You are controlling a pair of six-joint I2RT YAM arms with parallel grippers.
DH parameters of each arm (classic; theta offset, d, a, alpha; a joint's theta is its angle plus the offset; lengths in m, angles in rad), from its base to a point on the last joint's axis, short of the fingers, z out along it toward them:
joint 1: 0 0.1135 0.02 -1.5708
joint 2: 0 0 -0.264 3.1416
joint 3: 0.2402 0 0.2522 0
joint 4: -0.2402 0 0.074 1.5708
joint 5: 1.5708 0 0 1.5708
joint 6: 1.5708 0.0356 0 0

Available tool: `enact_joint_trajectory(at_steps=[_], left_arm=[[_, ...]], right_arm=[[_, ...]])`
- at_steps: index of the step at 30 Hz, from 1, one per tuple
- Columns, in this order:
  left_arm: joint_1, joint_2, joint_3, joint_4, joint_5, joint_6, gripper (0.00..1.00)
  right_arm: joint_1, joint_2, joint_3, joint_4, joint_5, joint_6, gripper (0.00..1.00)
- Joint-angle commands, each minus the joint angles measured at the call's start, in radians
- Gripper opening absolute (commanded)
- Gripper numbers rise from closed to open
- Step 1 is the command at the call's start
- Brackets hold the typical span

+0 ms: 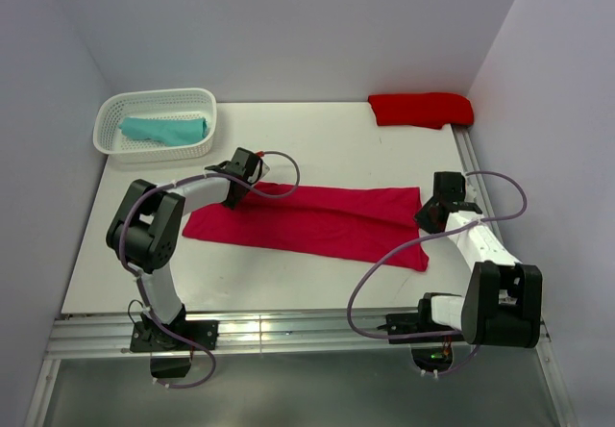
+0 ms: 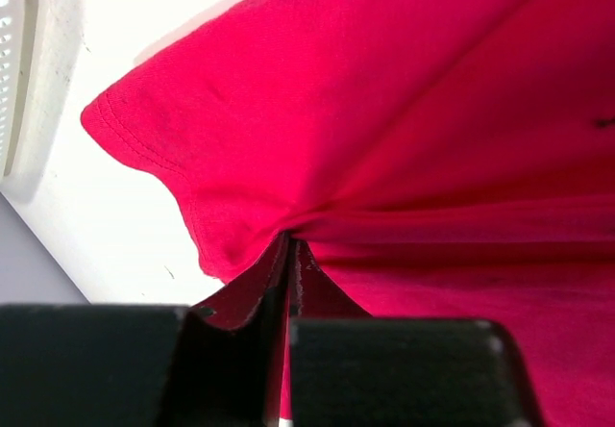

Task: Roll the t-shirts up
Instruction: Fold the tshirt

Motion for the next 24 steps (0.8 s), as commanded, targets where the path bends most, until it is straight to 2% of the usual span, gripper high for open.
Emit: enact_joint_trajectory(at_steps=[1, 4, 8, 12, 14, 19, 24], left_arm=[[0.002, -0.041, -0.004, -0.014, 0.008, -0.018, 0.09], [0.0, -0.045, 0.002, -0.028, 0.018, -0.024, 0.17], [0.002, -0.07, 0.012, -0.046, 0.025, -0.021, 0.3], [0.0, -0.094, 0.034, -0.089, 0.051, -0.021, 0.4], [0.0, -0.111, 0.051, -0.106, 0.071, -0.021, 0.43], [0.002, -0.142, 0.083, -0.169, 0.133, -0.024, 0.46], [0.002, -0.154, 0.143, -0.21, 0.179, -0.028, 0.46]], right_arm=[[-0.011, -0.01, -0.011, 0.013, 0.021, -0.025, 0.0], [-0.011, -0.021, -0.008, 0.007, 0.012, -0.028, 0.03], [-0.011, -0.033, 0.006, -0.007, 0.001, -0.032, 0.17], [-0.011, -0.058, 0.02, -0.028, -0.01, -0.043, 0.38], [-0.011, -0.079, 0.029, -0.044, -0.007, -0.043, 0.45], [-0.011, -0.089, 0.093, -0.055, -0.045, -0.046, 0.46], [0.012, 0.031, 0.195, -0.047, -0.082, -0.058, 0.45]])
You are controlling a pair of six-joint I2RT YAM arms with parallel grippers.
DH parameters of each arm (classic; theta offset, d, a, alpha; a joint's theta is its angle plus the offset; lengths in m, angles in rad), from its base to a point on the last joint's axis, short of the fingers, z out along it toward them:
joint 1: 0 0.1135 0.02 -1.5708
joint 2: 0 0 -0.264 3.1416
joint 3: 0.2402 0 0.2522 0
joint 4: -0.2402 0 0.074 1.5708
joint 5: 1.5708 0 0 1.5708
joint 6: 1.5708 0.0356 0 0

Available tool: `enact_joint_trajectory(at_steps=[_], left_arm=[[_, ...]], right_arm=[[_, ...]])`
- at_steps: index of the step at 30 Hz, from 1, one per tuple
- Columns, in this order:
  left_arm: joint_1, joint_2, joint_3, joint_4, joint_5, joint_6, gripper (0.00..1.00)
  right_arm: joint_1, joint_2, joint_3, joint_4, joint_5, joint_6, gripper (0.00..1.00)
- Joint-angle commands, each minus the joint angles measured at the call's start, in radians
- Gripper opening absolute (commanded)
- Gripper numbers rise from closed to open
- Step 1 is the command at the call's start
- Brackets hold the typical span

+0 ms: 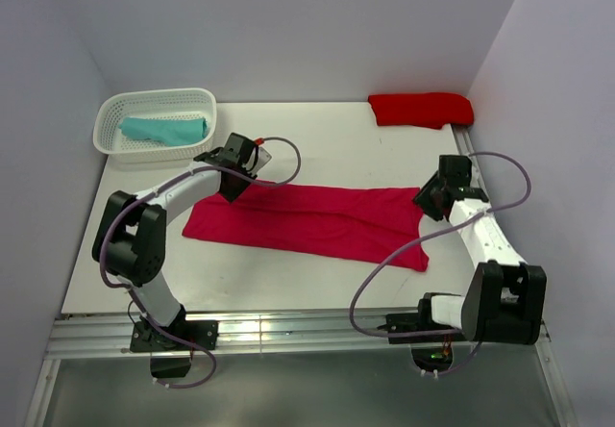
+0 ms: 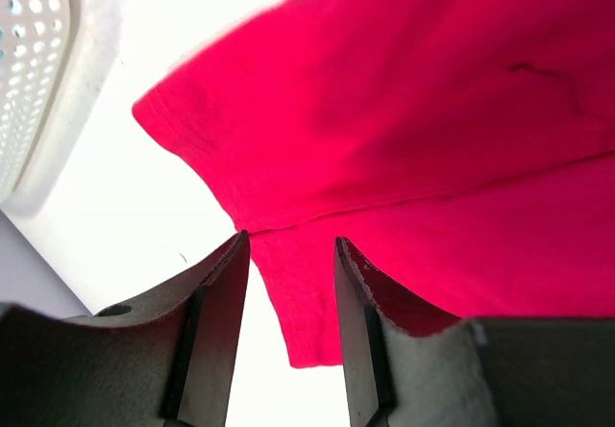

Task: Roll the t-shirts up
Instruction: Fold the tshirt

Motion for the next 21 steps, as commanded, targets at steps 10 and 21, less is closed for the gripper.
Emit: enact_joint_trajectory(at_steps=[10, 21], left_arm=[[-0.001, 0.016, 0.212, -0.119, 0.214, -0.055, 0.47], [0.001, 0.055, 0.199, -0.081, 0.201, -0.044, 0.47]], right_arm=[[0.17, 0.293, 0.261, 0.029, -0.042, -0.017, 0.42], [0.414, 0.554, 0.512, -0.1, 0.141, 0.035, 0.45]])
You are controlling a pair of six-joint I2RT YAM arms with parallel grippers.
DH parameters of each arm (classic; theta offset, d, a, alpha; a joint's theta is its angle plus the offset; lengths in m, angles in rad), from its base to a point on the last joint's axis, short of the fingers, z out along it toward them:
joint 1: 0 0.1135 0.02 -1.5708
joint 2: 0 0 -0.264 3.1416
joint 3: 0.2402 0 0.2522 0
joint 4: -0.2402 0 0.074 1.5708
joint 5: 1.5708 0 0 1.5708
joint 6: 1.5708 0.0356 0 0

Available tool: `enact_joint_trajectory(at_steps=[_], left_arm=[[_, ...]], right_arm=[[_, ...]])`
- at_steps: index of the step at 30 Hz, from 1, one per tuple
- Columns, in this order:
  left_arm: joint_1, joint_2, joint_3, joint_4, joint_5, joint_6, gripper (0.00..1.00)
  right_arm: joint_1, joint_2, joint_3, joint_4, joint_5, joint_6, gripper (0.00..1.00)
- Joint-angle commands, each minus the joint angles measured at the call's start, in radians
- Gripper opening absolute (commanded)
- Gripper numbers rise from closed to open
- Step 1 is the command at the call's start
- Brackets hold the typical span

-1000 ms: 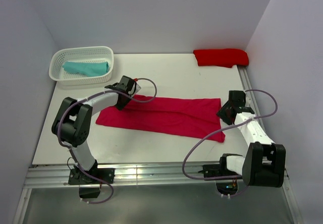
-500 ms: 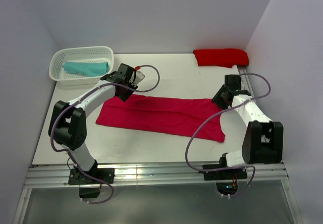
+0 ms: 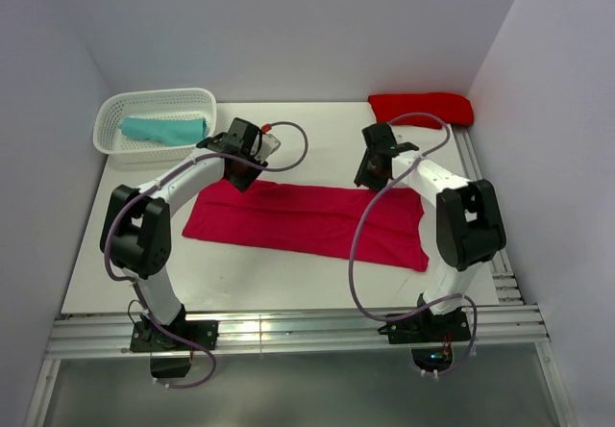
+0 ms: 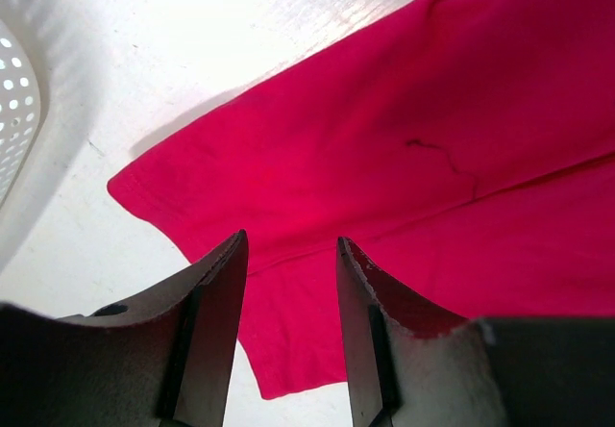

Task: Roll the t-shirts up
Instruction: Fold the tshirt

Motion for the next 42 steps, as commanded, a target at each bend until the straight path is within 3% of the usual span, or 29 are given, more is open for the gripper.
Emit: enact_joint_trajectory(at_steps=[1, 19, 21, 26, 31, 42], left_arm=[[-0.001, -0.005, 0.007, 0.017, 0.008, -0.002, 0.47], [0.007, -0.008, 0.001, 0.026, 0.021, 0.006, 0.47], [0.009, -0.011, 0.001, 0.027, 0.021, 0.007, 0.47], [0.013, -0.017, -0.006, 0.029, 0.021, 0.009, 0.47], [0.015, -0.023, -0.009, 0.029, 0.024, 0.01, 0.46], [0.013, -0.02, -0.028, 0.032, 0.035, 0.018, 0.46]], right_arm=[[0.04, 0.055, 0.078, -0.084, 0.105, 0.028, 0.45], [0.121, 0.173, 0.163, -0.187, 0.246, 0.083, 0.45], [0.127, 0.173, 0.164, -0.193, 0.258, 0.091, 0.41], [0.138, 0.139, 0.147, -0.198, 0.274, 0.106, 0.19], [0.157, 0.09, 0.103, -0.195, 0.277, 0.134, 0.07], [0.241, -0.082, -0.052, -0.184, 0.3, 0.255, 0.05]])
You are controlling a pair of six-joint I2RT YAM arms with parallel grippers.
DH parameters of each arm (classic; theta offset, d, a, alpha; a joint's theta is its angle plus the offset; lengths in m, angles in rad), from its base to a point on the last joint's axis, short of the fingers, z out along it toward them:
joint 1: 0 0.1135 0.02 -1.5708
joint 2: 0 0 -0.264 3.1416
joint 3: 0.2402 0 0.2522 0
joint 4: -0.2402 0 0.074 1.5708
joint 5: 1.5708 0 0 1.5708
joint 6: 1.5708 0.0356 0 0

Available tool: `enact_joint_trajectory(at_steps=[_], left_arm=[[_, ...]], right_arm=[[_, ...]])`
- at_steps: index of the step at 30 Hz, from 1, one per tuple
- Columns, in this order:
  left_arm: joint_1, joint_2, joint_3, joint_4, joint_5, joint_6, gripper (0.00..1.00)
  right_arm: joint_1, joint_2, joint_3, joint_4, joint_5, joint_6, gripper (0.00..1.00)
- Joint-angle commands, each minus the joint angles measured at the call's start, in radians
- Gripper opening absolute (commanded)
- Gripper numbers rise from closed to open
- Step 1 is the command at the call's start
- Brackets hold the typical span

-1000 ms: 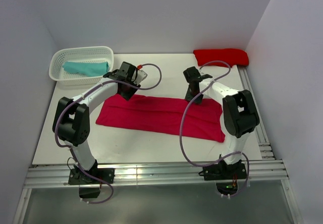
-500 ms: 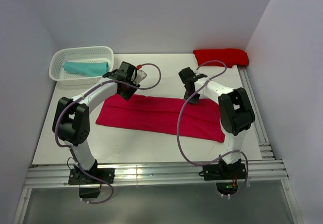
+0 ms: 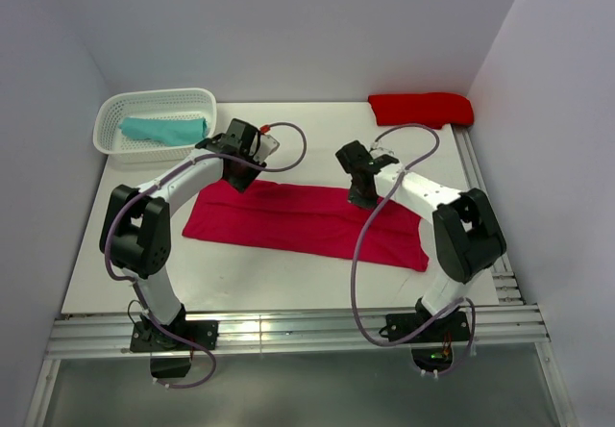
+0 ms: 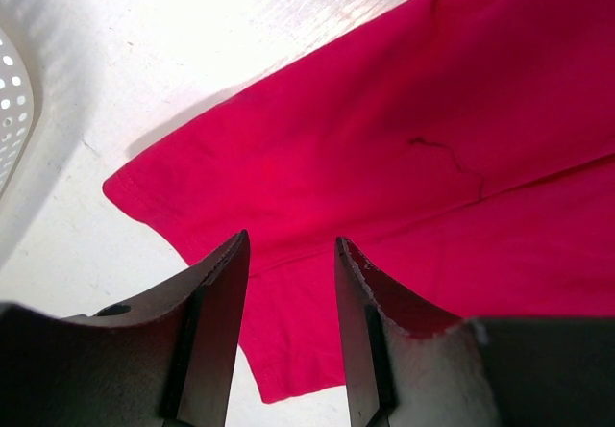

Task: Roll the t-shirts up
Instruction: Fold the tshirt

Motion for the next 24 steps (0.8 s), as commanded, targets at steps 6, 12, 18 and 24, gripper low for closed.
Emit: enact_joint_trajectory(at_steps=[6, 12, 18, 24], left_arm=[[0.002, -0.029, -0.025, 0.022, 0.03, 0.019, 0.46], [0.002, -0.038, -0.048, 0.028, 0.035, 0.032, 0.45], [0.002, -0.041, -0.066, 0.037, 0.032, 0.045, 0.45], [0.002, -0.038, -0.068, 0.043, 0.032, 0.051, 0.45]], right_arm=[[0.09, -0.127, -0.131, 0.02, 0.036, 0.157, 0.05], [0.188, -0.13, -0.213, 0.059, 0.035, 0.266, 0.05], [0.248, -0.128, -0.256, 0.086, 0.041, 0.342, 0.12], [0.277, -0.153, -0.264, 0.069, 0.062, 0.371, 0.21]])
